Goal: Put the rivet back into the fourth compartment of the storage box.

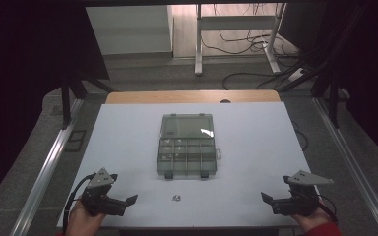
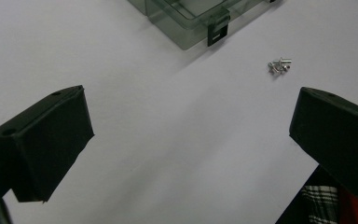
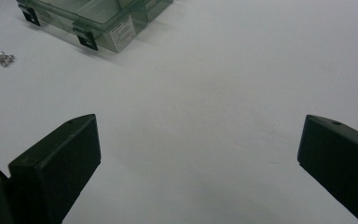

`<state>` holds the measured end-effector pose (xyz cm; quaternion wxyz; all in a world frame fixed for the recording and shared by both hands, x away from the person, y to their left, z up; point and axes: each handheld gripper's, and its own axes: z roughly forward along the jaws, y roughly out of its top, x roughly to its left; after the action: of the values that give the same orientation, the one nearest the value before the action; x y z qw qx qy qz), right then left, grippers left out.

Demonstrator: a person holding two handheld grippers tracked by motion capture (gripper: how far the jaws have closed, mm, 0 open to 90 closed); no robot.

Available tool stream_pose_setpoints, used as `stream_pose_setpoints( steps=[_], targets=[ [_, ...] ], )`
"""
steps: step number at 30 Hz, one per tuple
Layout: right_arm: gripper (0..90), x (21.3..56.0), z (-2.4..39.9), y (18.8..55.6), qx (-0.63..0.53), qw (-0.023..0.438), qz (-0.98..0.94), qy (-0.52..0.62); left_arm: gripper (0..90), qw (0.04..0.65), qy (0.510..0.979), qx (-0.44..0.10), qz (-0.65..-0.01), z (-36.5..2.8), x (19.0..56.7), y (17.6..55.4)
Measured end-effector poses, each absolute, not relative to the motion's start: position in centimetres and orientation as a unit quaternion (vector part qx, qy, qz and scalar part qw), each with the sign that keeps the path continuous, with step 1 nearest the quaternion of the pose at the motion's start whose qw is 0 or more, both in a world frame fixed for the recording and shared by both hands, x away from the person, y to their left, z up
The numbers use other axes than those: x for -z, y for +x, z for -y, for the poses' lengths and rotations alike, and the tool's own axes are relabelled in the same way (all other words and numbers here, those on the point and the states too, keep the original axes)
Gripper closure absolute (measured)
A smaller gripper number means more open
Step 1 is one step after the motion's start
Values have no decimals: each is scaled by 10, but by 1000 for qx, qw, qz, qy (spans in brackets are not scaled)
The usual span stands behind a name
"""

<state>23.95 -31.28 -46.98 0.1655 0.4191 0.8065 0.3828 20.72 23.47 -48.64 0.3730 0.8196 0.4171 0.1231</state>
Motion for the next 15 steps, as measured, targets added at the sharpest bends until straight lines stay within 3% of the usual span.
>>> stream_pose_setpoints(
  steps=[15],
  targets=[
    [0,472,311,239,-374,166,-816,408,0,375,817,-106,-424,-235,487,209]
  ],
)
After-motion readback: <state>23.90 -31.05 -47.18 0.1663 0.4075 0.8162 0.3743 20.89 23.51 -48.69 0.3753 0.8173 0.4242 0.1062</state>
